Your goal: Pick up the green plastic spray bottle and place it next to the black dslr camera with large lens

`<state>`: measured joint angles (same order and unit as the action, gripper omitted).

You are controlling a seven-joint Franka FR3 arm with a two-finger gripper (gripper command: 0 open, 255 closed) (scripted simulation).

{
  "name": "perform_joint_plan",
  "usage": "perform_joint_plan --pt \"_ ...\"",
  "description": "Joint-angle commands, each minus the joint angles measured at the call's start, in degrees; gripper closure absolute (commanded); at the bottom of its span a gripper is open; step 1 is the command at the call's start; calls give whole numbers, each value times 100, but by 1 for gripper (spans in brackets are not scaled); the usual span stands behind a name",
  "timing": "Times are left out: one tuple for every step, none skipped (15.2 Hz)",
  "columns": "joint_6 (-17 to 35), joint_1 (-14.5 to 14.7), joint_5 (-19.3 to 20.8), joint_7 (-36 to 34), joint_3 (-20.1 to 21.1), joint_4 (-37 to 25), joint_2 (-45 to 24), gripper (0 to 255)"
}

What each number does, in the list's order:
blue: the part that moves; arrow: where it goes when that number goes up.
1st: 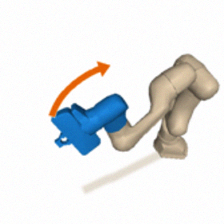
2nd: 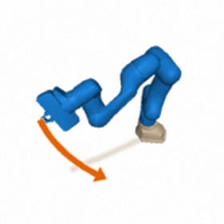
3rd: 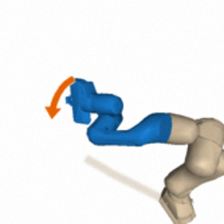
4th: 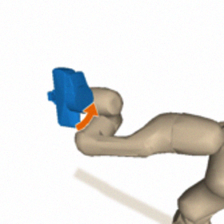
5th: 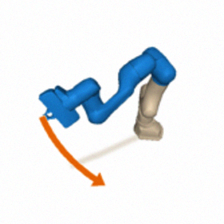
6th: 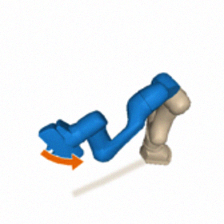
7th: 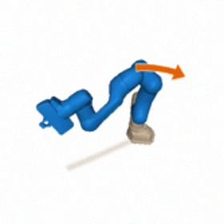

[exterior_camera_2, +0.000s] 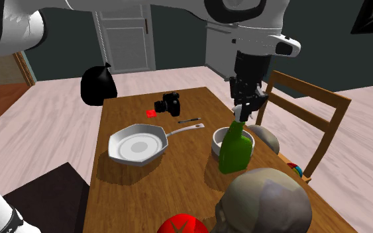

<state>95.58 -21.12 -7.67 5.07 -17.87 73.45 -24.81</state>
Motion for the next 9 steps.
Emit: perform_joint_plan --pt "-200 -18 -6 -12 0 -230 -31 255" --pt "-286 -29 -10 -14 0 -333 -47 255" --pt "-374 -41 -15 -16 -1 -440 -66 255" --pt "-464 -53 -20 -18 -1 -550 -87 255" --pt "-555 -67 -27 -20 -1 -666 -111 255" --pt "-648 -82 -34 -21 -1 -786 -138 255" --pt "-743 -99 -42 -23 0 -911 -168 255" --pt "-841 -116 -51 -25 0 -1042 -201 255" --pt "-941 -135 -61 -26 2 -1179 -238 255"
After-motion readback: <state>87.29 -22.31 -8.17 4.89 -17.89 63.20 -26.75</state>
